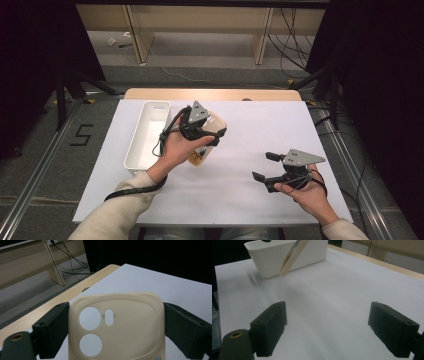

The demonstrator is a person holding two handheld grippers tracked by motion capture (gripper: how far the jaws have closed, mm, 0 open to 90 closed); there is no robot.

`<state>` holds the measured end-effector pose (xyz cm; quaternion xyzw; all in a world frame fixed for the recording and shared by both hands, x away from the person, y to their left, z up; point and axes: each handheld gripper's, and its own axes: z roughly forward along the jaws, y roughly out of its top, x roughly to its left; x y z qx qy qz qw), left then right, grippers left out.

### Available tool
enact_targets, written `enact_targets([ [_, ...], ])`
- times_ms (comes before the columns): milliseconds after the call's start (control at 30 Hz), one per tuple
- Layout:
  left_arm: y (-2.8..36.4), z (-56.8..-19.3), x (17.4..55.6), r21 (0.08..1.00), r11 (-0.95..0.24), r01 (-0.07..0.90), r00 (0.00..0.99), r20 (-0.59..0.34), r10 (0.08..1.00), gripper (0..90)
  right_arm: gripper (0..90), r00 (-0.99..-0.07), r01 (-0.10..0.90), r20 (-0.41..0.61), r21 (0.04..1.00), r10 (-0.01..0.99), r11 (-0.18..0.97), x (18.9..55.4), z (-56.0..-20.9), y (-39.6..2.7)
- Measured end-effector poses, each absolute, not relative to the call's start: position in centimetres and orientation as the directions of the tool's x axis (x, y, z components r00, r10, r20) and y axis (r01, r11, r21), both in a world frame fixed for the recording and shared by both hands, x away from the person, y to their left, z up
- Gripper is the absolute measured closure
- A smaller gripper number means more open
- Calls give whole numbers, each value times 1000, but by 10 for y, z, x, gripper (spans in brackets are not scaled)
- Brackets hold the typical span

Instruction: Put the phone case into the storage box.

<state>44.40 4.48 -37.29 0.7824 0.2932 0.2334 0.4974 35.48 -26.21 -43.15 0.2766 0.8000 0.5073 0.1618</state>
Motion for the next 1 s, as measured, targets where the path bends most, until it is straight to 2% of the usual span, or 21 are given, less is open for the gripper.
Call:
enact_targets([
  [1000,57,-357,446,931,-299,211,684,78,725,111,163,-797,276,22,903,604,331,355,-432,-262],
])
